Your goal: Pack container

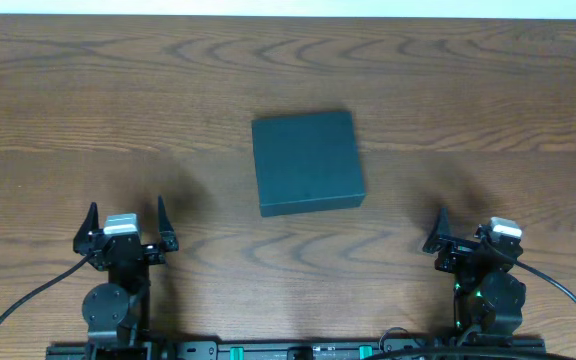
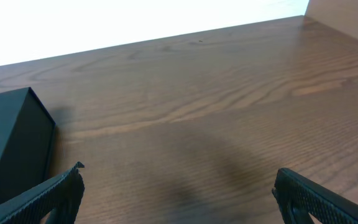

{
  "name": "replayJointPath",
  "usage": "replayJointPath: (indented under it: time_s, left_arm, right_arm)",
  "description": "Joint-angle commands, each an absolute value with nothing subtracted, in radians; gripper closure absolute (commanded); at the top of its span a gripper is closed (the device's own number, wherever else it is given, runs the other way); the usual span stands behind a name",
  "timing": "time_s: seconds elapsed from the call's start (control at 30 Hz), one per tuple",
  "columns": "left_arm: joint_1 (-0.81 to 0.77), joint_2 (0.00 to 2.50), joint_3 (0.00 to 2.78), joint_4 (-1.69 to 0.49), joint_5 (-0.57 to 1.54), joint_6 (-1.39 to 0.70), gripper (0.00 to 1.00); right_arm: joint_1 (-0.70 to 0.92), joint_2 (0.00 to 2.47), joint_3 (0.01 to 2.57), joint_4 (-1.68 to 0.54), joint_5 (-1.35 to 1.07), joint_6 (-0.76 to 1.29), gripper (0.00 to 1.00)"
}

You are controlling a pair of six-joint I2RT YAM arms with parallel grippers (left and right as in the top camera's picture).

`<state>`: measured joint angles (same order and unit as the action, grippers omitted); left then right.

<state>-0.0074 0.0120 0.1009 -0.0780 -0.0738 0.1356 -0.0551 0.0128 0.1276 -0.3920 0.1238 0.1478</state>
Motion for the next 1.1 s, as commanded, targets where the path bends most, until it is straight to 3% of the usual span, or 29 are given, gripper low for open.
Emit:
replayJointPath:
  time_s: [0.0,1.07]
  left_arm:
    - [0.000,0.003,0.071,-0.079,-0.064,0.145,0.02]
    - [0.000,0.004,0.043,-0.153,-0.063,0.145,0.02]
  right_arm:
    - [-0.044,0.006,0.117,-0.393,0.126,0.133,0.01]
    - [-0.044,0.006,0.117,-0.393,0.126,0.133,0.01]
